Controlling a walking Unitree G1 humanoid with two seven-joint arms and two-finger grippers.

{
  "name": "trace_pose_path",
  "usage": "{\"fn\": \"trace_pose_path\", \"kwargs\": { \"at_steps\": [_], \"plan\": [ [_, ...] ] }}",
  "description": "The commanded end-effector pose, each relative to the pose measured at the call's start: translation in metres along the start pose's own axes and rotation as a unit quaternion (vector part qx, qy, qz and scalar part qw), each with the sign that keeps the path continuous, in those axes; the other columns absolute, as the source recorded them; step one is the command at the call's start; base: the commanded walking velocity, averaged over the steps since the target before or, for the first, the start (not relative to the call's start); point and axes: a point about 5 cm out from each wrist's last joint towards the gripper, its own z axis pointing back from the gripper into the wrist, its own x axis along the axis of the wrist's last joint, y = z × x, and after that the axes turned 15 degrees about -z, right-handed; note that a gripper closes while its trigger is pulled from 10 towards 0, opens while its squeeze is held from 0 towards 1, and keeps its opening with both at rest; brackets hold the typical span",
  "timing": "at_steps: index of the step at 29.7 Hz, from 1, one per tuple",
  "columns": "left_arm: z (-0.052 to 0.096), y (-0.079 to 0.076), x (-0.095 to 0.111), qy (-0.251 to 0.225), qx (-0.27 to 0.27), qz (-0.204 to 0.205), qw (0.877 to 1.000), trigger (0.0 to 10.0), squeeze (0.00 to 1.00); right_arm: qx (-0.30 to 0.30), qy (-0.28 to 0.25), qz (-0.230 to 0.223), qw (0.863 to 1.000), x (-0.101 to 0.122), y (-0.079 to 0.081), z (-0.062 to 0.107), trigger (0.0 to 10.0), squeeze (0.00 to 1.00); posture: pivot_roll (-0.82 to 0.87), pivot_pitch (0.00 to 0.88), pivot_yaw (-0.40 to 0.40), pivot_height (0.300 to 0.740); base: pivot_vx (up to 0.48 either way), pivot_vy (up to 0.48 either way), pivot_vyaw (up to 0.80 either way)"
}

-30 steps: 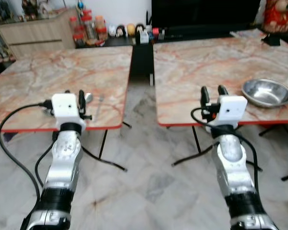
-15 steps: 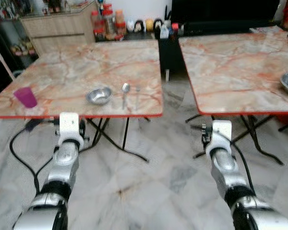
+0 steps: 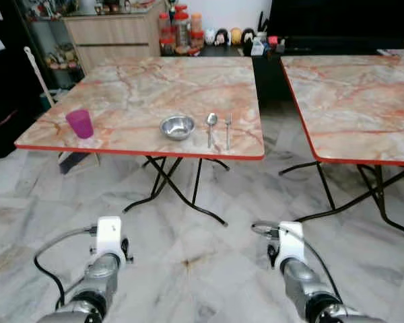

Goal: Setting the table

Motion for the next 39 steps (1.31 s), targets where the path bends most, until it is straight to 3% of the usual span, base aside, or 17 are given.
{"fn": "trace_pose_path", "kwargs": {
  "at_steps": [1, 3, 5, 10, 13, 19, 23, 32, 35, 39],
  "plan": [
    [0.000, -0.005, -0.004, 0.016, -0.017, -0.026, 0.999, 10.0, 0.00, -0.008, 0.006, 0.002, 1.000, 0.002, -0.003, 0.000, 10.0, 0.00, -0.04, 0.005, 0.049, 0.740, 0.000, 0.000, 0.00],
    [0.001, -0.006, -0.006, 0.021, -0.021, -0.033, 0.999, 10.0, 0.00, -0.010, 0.007, 0.001, 1.000, 0.001, -0.004, 0.000, 10.0, 0.00, -0.04, 0.005, 0.049, 0.740, 0.000, 0.000, 0.00],
    [0.001, -0.005, -0.009, 0.032, -0.011, -0.002, 0.999, 10.0, 0.00, -0.004, 0.007, 0.034, 0.999, 0.003, -0.003, 0.000, 10.0, 0.00, -0.04, 0.005, 0.049, 0.740, 0.000, 0.000, 0.00],
    [0.001, -0.004, -0.008, 0.029, -0.014, 0.008, 0.999, 10.0, 0.00, -0.007, -0.001, 0.066, 0.998, 0.007, -0.004, 0.000, 10.0, 0.00, -0.03, 0.008, 0.050, 0.740, 0.000, 0.000, 0.00],
    [0.001, -0.004, -0.007, 0.028, -0.019, -0.005, 0.999, 10.0, 0.00, -0.026, -0.001, 0.040, 0.999, 0.009, -0.011, 0.000, 10.0, 0.00, -0.03, 0.006, 0.055, 0.740, 0.000, 0.000, 0.00],
    [0.001, -0.004, -0.008, 0.033, -0.016, 0.000, 0.999, 10.0, 0.00, -0.013, 0.004, 0.036, 0.999, 0.009, -0.008, 0.000, 10.0, 0.00, -0.03, 0.001, 0.059, 0.740, 0.000, 0.000, 0.00],
    [0.003, 0.000, -0.019, 0.037, -0.008, 0.009, 0.999, 10.0, 0.00, -0.014, 0.008, 0.023, 1.000, 0.005, -0.007, 0.000, 10.0, 0.00, -0.04, 0.000, 0.060, 0.740, 0.076, 0.000, 0.00],
    [0.023, 0.019, -0.073, 0.069, 0.002, 0.017, 0.997, 10.0, 0.00, -0.013, 0.015, 0.018, 1.000, 0.003, -0.008, 0.000, 10.0, 0.00, -0.04, 0.000, 0.060, 0.740, 0.316, 0.000, 0.00],
    [0.025, 0.014, -0.077, 0.075, 0.000, 0.018, 0.997, 10.0, 0.00, -0.003, 0.013, 0.013, 1.000, 0.004, -0.006, 0.000, 10.0, 0.00, -0.04, 0.000, 0.058, 0.740, 0.315, 0.000, 0.00],
    [0.020, 0.002, -0.066, 0.070, -0.006, 0.018, 0.997, 10.0, 0.00, 0.006, 0.012, 0.024, 1.000, 0.006, -0.003, 0.000, 10.0, 0.00, -0.03, 0.000, 0.054, 0.740, 0.329, 0.000, 0.00]
  ]
}}
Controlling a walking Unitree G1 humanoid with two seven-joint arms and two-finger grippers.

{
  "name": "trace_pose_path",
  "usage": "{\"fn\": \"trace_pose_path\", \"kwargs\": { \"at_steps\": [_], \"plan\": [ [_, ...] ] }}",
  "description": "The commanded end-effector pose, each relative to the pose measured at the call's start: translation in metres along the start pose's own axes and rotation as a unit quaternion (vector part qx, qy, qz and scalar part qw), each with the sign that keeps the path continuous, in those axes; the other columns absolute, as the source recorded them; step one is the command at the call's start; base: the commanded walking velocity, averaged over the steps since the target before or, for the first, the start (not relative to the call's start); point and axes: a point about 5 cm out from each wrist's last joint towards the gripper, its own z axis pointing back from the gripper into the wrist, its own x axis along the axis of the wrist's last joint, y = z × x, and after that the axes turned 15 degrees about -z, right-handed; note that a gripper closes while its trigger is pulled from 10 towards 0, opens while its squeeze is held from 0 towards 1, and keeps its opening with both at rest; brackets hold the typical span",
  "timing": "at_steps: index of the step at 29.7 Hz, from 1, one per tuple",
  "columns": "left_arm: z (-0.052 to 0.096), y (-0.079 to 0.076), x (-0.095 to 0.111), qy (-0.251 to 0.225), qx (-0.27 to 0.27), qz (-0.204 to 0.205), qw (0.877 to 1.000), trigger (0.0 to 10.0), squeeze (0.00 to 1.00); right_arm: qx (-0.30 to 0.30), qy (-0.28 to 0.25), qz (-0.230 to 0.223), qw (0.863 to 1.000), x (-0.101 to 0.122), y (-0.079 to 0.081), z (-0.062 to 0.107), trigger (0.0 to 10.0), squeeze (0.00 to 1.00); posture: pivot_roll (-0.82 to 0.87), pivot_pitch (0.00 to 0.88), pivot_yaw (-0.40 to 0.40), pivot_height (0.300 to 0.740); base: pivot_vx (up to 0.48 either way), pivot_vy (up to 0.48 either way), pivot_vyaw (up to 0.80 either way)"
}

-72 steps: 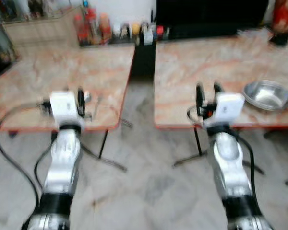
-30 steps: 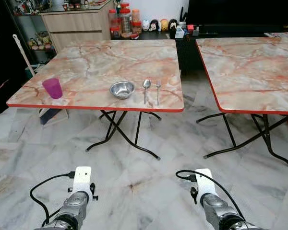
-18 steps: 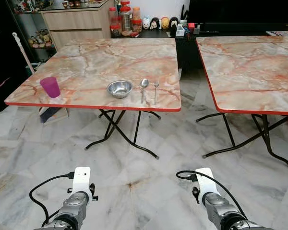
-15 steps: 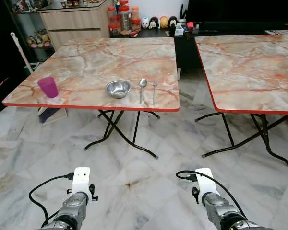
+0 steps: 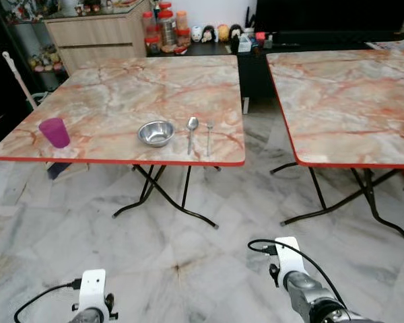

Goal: Setting the table

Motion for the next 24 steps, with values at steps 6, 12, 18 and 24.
{"fn": "trace_pose_path", "kwargs": {
  "at_steps": [6, 12, 18, 24],
  "plan": [
    [0.000, 0.002, 0.001, -0.004, 0.006, 0.006, 1.000, 10.0, 0.00, -0.002, -0.014, -0.020, 1.000, 0.008, 0.003, 0.000, 10.0, 0.00, -0.03, 0.003, 0.050, 0.740, 0.333, 0.000, 0.00],
    [0.005, 0.009, -0.013, -0.004, 0.009, 0.008, 1.000, 10.0, 0.00, -0.001, -0.012, -0.022, 1.000, 0.009, 0.003, 0.000, 10.0, 0.00, -0.03, 0.010, 0.050, 0.740, 0.330, 0.000, 0.00],
    [-0.001, 0.003, 0.005, -0.009, 0.007, 0.007, 1.000, 10.0, 0.00, 0.009, -0.014, -0.018, 1.000, 0.010, 0.006, 0.000, 10.0, 0.00, -0.03, 0.013, 0.049, 0.740, 0.339, 0.000, 0.00],
    [-0.003, 0.000, 0.011, -0.006, 0.003, 0.004, 1.000, 10.0, 0.00, 0.002, -0.019, -0.028, 0.999, 0.012, 0.004, 0.000, 10.0, 0.00, -0.03, 0.011, 0.049, 0.740, 0.349, 0.000, 0.00]
  ]
}}
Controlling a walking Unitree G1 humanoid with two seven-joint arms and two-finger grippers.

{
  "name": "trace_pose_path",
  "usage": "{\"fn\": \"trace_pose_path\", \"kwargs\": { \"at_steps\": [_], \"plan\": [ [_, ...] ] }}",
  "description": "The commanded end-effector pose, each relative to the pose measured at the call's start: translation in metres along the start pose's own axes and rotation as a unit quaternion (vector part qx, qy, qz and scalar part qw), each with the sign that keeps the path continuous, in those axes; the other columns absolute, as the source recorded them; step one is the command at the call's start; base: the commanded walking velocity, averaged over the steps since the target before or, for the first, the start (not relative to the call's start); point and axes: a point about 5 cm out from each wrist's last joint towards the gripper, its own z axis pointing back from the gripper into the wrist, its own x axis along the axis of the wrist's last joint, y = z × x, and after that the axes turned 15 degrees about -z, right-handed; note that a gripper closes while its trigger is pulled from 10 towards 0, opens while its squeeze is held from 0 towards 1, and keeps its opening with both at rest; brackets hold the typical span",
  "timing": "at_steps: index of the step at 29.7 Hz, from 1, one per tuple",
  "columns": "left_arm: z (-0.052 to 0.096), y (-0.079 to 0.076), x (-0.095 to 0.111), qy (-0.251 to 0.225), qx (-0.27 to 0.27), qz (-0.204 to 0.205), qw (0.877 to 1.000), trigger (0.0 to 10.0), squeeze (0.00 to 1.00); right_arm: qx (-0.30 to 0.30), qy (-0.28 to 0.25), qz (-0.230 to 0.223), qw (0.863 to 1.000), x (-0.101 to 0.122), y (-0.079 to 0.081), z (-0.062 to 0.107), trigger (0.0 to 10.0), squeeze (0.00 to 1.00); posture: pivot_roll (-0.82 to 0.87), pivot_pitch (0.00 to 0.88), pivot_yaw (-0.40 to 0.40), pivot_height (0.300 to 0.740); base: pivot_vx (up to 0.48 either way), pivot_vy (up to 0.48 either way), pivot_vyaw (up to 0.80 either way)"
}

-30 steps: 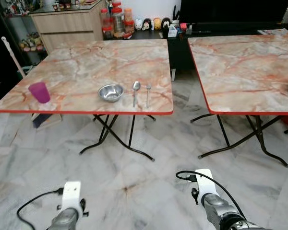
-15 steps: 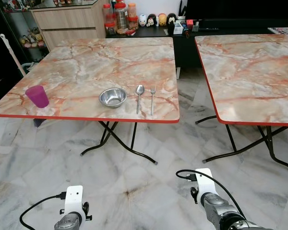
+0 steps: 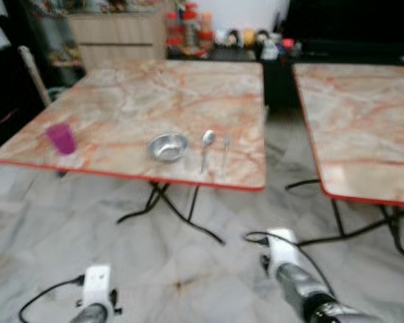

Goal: Setting the table

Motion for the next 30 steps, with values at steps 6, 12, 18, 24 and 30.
{"fn": "trace_pose_path", "kwargs": {
  "at_steps": [6, 12, 18, 24, 30],
  "plan": [
    [0.0000, -0.0066, -0.0015, 0.010, -0.006, 0.003, 1.000, 10.0, 0.00, -0.022, 0.002, -0.009, 1.000, -0.0016, -0.0147, 0.0006, 10.0, 0.00, -0.03, 0.008, 0.047, 0.740, 0.347, 0.000, 0.00],
    [-0.0007, -0.0061, 0.0014, 0.006, -0.011, 0.000, 1.000, 10.0, 0.00, -0.028, 0.007, -0.008, 1.000, -0.0033, -0.0167, 0.0007, 10.0, 0.00, -0.03, 0.009, 0.045, 0.740, 0.259, 0.000, 0.00],
    [-0.0010, -0.0041, 0.0023, 0.005, -0.012, 0.001, 1.000, 10.0, 0.00, -0.029, 0.013, -0.003, 0.999, -0.0041, -0.0174, 0.0007, 10.0, 0.00, -0.03, 0.008, 0.046, 0.740, 0.000, 0.000, 0.00],
    [-0.0013, -0.0015, 0.0030, 0.006, -0.008, 0.004, 1.000, 10.0, 0.00, -0.030, 0.007, -0.011, 0.999, -0.0037, -0.0177, 0.0008, 10.0, 0.00, -0.03, 0.007, 0.042, 0.740, 0.000, 0.000, 0.00],
    [-0.0012, -0.0020, 0.0026, 0.007, -0.008, 0.005, 1.000, 10.0, 0.00, -0.030, 0.005, -0.014, 0.999, -0.0037, -0.0182, 0.0008, 10.0, 0.00, -0.03, 0.009, 0.039, 0.740, 0.000, 0.000, 0.00]
  ]
}}
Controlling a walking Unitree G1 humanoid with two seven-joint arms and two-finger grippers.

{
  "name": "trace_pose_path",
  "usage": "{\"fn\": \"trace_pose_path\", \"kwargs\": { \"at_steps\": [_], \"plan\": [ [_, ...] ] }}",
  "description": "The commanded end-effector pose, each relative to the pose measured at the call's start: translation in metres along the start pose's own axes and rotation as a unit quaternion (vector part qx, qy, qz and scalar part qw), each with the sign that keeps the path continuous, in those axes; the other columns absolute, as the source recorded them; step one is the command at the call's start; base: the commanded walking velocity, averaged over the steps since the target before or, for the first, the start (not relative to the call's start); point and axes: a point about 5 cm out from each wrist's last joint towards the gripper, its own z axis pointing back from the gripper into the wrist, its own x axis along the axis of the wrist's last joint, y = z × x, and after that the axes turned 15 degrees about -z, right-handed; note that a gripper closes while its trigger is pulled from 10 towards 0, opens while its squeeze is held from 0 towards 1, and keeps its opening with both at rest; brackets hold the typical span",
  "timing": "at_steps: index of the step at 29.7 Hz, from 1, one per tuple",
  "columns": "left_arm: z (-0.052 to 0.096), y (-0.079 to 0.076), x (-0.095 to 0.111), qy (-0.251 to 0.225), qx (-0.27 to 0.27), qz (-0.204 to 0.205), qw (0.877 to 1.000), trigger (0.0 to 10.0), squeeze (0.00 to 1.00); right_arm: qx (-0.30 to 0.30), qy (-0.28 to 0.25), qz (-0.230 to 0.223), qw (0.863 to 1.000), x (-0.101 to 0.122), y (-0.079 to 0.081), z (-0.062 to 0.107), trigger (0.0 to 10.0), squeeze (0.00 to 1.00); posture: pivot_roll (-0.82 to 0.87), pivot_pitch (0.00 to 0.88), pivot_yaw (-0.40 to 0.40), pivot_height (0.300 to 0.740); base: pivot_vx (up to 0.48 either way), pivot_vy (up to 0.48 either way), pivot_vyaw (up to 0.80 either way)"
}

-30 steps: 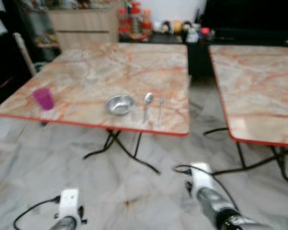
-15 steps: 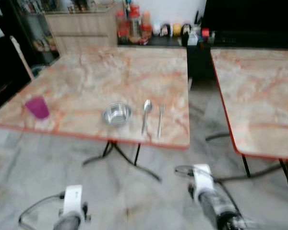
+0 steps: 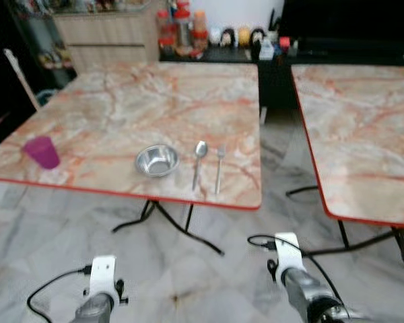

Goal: Setting the table

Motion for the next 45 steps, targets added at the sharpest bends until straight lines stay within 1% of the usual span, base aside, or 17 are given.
{"fn": "trace_pose_path", "kwargs": {
  "at_steps": [1, 6, 12, 13, 20, 23, 35, 45],
  "plan": [
    [0.0006, 0.0010, -0.0042, 0.010, 0.001, 0.002, 1.000, 10.0, 0.00, 0.001, -0.001, -0.004, 1.000, 0.0020, 0.0003, 0.0000, 10.0, 0.00, -0.03, 0.011, 0.037, 0.740, 0.000, 0.000, -0.56],
    [0.0006, 0.0009, -0.0041, 0.011, 0.002, 0.003, 1.000, 10.0, 0.00, 0.000, 0.002, -0.004, 1.000, 0.0018, -0.0001, 0.0000, 10.0, 0.00, -0.03, 0.012, 0.038, 0.740, 0.000, 0.000, -0.63],
    [0.0008, 0.0018, -0.0048, 0.011, 0.004, 0.003, 1.000, 10.0, 0.00, 0.002, -0.004, -0.005, 1.000, 0.0019, 0.0006, 0.0000, 10.0, 0.00, -0.04, 0.010, 0.042, 0.740, 0.000, 0.000, 0.00],
    [0.0008, 0.0020, -0.0049, 0.012, 0.004, 0.002, 1.000, 10.0, 0.00, 0.002, -0.006, -0.011, 1.000, 0.0020, 0.0010, 0.0000, 10.0, 0.00, -0.03, 0.010, 0.042, 0.740, 0.000, 0.000, 0.00],
    [0.0009, 0.0029, -0.0054, 0.012, 0.006, 0.002, 1.000, 10.0, 0.00, 0.001, -0.002, -0.009, 1.000, 0.0009, 0.0014, 0.0000, 10.0, 0.00, -0.04, 0.008, 0.045, 0.740, 0.000, 0.000, -0.07],
    [0.0009, 0.0029, -0.0054, 0.012, 0.006, 0.001, 1.000, 10.0, 0.00, 0.001, 0.003, -0.006, 1.000, 0.0003, 0.0012, 0.0000, 10.0, 0.00, -0.04, 0.008, 0.045, 0.740, 0.000, 0.294, -0.70],
    [0.0009, 0.0036, -0.0054, 0.014, 0.006, -0.001, 1.000, 10.0, 0.00, 0.006, -0.002, -0.022, 1.000, 0.0003, 0.0028, 0.0000, 10.0, 0.00, -0.04, 0.000, 0.054, 0.740, 0.000, 0.390, 0.00],
    [0.0009, 0.0034, -0.0057, 0.014, 0.008, 0.000, 1.000, 10.0, 0.00, 0.006, -0.001, -0.018, 1.000, 0.0003, 0.0024, 0.0000, 10.0, 0.00, -0.04, 0.000, 0.054, 0.740, 0.000, 0.365, 0.00]
  ]
}}
